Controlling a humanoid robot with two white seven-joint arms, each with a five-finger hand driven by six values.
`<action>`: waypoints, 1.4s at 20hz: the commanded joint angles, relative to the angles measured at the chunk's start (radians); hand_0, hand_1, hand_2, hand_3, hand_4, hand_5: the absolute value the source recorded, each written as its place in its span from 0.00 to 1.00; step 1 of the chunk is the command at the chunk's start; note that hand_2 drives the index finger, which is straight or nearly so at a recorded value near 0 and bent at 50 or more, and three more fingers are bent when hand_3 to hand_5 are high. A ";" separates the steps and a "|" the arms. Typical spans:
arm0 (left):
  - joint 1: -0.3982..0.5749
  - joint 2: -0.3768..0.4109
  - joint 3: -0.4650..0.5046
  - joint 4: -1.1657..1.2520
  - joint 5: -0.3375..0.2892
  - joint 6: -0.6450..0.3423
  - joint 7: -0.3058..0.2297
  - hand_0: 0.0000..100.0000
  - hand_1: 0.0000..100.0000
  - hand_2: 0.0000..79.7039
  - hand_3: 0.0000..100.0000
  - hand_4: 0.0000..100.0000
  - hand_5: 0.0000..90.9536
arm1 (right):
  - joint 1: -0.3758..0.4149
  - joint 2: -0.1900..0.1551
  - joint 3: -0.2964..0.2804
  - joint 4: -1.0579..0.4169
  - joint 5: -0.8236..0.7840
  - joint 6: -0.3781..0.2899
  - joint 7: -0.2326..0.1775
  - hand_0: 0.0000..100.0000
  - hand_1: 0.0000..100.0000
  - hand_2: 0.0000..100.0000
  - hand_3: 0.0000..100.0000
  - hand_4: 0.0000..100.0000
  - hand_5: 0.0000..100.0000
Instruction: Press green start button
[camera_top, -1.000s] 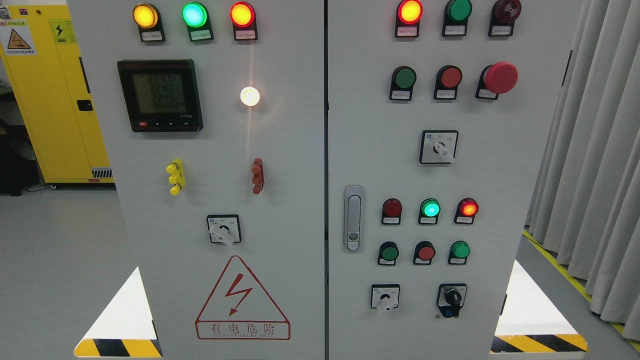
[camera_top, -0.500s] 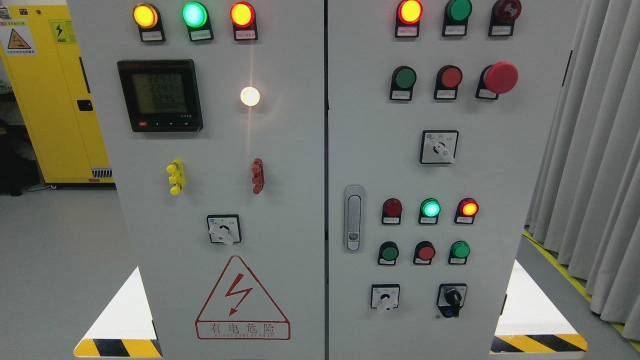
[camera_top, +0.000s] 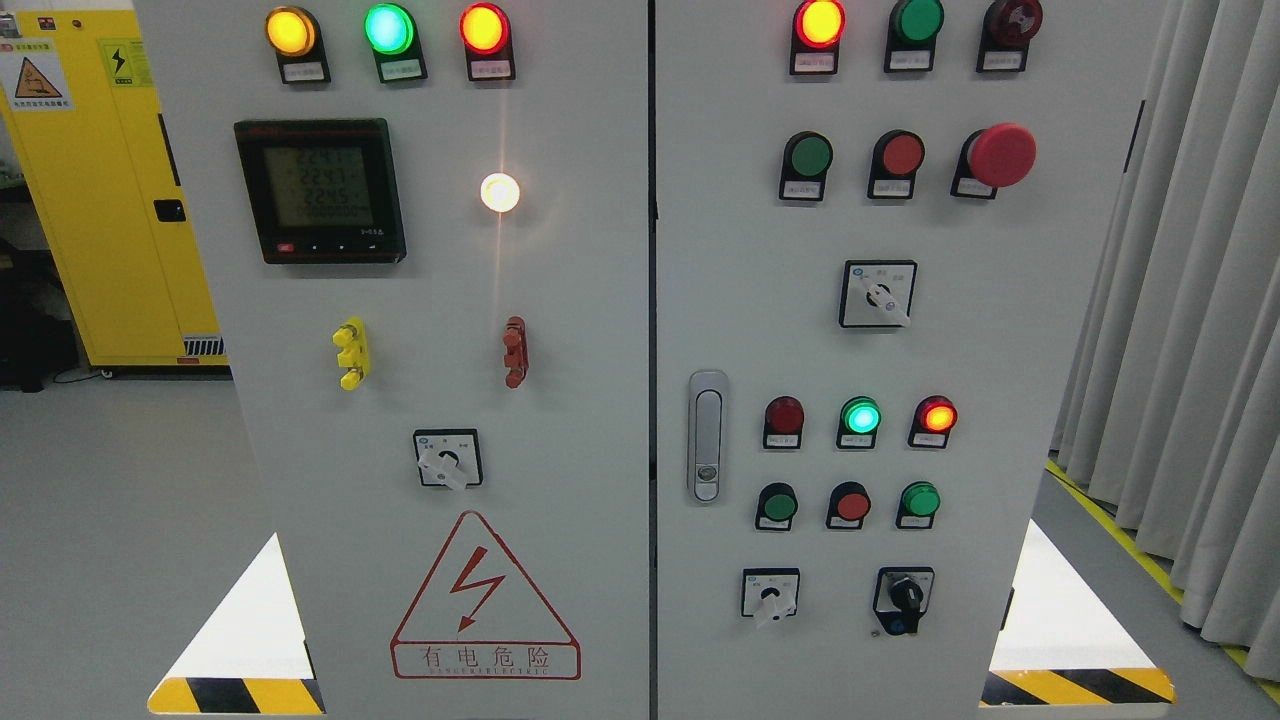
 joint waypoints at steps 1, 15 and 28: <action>0.018 -0.035 -0.001 -0.017 0.001 -0.001 0.005 0.12 0.56 0.00 0.00 0.00 0.00 | -0.095 -0.002 -0.050 -0.311 0.186 -0.002 -0.007 0.23 0.62 0.00 0.63 0.60 0.48; 0.017 -0.037 -0.004 -0.029 -0.001 -0.002 0.005 0.12 0.56 0.00 0.00 0.00 0.00 | -0.301 0.008 -0.036 -0.355 0.357 0.008 0.008 0.22 0.73 0.00 0.71 0.74 0.66; 0.017 -0.037 -0.004 -0.028 -0.001 -0.002 0.005 0.12 0.56 0.00 0.00 0.00 0.00 | -0.459 0.009 -0.007 -0.194 0.369 0.012 0.068 0.23 0.73 0.00 0.70 0.74 0.66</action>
